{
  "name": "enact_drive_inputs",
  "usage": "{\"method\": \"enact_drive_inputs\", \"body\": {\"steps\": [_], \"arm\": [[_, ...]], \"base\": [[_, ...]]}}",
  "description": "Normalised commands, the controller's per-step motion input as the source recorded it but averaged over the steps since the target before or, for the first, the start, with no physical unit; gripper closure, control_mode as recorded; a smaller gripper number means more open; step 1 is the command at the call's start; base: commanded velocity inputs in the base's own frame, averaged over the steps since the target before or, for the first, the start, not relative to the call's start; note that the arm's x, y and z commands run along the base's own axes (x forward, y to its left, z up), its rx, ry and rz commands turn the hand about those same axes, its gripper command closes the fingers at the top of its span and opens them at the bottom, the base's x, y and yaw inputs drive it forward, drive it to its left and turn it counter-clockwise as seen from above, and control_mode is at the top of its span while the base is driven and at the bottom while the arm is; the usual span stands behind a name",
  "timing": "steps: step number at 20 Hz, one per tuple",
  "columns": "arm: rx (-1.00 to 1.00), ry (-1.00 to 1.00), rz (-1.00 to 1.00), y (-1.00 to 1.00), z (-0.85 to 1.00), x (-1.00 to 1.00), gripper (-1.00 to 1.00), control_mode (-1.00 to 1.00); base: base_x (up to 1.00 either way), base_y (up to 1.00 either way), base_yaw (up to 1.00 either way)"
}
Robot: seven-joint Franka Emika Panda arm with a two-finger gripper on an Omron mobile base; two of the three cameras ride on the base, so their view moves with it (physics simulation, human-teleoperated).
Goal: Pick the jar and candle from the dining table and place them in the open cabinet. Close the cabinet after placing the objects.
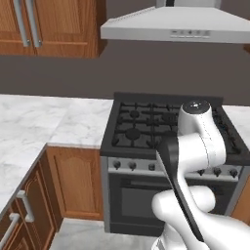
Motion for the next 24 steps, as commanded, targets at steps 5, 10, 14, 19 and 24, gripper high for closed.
{"method": "enact_drive_inputs", "body": {"steps": [5,10,14,19,24], "arm": [[0.0,0.0,0.0,0.0,0.0,0.0,-1.0,1.0],[0.0,0.0,0.0,0.0,0.0,0.0,-1.0,1.0],[0.0,0.0,0.0,0.0,0.0,0.0,-1.0,1.0],[0.0,0.0,0.0,0.0,0.0,0.0,-1.0,1.0],[0.0,0.0,0.0,0.0,0.0,0.0,-1.0,1.0]], "base": [[-0.19,0.3,0.27],[-0.15,0.36,0.27],[-0.13,0.38,0.27],[-0.06,0.43,0.27],[0.0,0.46,0.27]]}}
